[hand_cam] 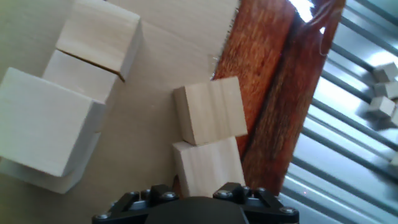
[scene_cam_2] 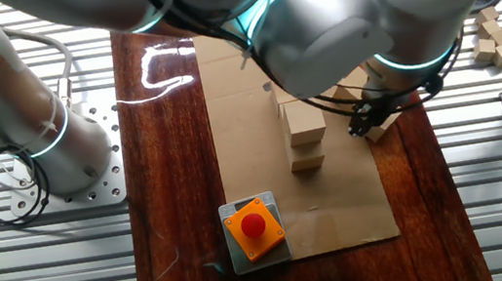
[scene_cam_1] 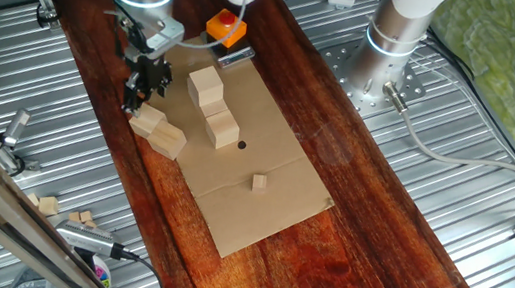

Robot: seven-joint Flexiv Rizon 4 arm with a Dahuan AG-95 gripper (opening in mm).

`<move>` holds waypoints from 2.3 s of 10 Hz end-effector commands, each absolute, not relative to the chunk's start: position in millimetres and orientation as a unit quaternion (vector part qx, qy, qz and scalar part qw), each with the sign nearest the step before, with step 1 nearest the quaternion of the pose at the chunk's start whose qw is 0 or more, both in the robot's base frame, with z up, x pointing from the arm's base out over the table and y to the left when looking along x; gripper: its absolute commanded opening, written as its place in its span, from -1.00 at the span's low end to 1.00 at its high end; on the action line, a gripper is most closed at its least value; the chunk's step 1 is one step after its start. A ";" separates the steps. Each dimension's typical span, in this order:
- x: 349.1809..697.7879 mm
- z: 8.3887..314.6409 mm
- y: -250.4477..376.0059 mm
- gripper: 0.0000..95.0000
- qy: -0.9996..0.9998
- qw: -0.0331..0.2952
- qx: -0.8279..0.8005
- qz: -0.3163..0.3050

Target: Stack the blocks into a pyramid shape

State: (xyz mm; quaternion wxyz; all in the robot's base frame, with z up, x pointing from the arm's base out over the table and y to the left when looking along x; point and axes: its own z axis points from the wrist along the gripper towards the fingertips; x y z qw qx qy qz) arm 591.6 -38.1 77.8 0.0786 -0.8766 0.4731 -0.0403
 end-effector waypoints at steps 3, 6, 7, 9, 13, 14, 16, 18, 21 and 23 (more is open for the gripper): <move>593.6 70.6 -31.1 0.60 0.470 0.086 -0.877 -0.043; 595.5 61.7 -29.1 0.60 0.469 0.086 -0.877 -0.050; 595.9 59.7 -28.5 0.60 0.467 0.087 -0.878 -0.052; 596.3 57.6 -27.5 0.60 0.459 0.090 -0.882 -0.060; 595.4 55.5 -23.7 0.60 0.449 0.089 -0.886 -0.074; 595.2 55.3 -23.2 0.60 0.447 0.089 -0.887 -0.078; 594.9 54.8 -22.2 0.60 0.445 0.090 -0.887 -0.083; 595.3 52.2 -21.7 0.60 0.436 0.093 -0.891 -0.085; 595.4 50.4 -20.8 1.00 0.429 0.092 -0.894 -0.094; 595.8 49.1 -21.1 1.00 0.428 0.095 -0.894 -0.095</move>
